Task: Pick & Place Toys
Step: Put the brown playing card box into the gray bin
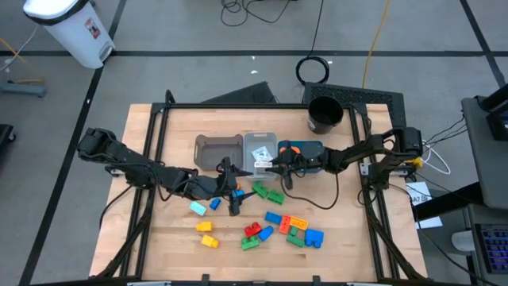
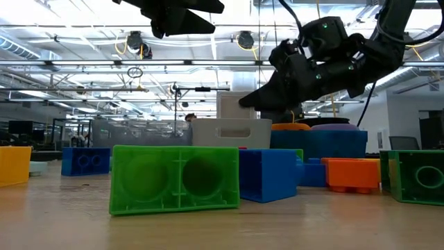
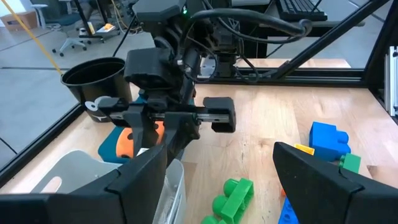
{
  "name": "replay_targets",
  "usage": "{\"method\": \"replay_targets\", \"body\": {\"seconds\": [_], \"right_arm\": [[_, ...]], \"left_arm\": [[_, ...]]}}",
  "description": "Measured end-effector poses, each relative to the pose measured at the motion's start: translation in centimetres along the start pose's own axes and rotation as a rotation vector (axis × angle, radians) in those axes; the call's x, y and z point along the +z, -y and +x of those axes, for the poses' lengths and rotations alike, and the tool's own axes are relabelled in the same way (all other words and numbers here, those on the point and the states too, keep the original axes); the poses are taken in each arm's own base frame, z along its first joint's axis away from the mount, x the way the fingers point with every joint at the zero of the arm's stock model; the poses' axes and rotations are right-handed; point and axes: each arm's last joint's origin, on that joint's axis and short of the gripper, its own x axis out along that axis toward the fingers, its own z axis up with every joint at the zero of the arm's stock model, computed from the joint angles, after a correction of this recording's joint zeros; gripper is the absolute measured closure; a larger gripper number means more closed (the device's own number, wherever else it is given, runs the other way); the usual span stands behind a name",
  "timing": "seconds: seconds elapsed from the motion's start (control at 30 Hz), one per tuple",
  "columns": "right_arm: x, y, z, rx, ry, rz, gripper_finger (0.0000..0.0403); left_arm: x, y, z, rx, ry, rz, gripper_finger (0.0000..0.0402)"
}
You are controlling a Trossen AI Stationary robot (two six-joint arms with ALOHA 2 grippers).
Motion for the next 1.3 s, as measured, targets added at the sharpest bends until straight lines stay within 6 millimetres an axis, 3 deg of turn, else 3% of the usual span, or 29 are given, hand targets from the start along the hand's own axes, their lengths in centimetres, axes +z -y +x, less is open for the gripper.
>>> {"method": "replay_targets", "body": {"seconds": [0.23,0.57,0.7,0.87,1.3], "right_arm": [[0.02,0.42,-0.03,-0.144,0.005,-0.005,0.03],[0.02,0.41,-0.03,-0.137,0.006,0.001,0.0248],[0.01,0.17,-0.01,-0.056,0.002,0.005,0.0236],[0.0,-0.05,0.0,0.015,-0.001,0.019,0.0235],[0.08,0.06,0.0,-0.014,0.008,0.023,0.024]], "left_arm": [[0.0,0.0,0.0,0.0,0.0,-0.002,0.0103],[0.01,0.0,0.0,-0.001,0.001,-0.004,0.0103],[0.01,0.0,0.0,-0.001,0.0,-0.015,0.0103],[0.0,0.0,0.0,-0.001,0.0,-0.016,0.0103],[0.0,0.0,0.0,-0.001,0.0,-0.016,0.0103]]}}
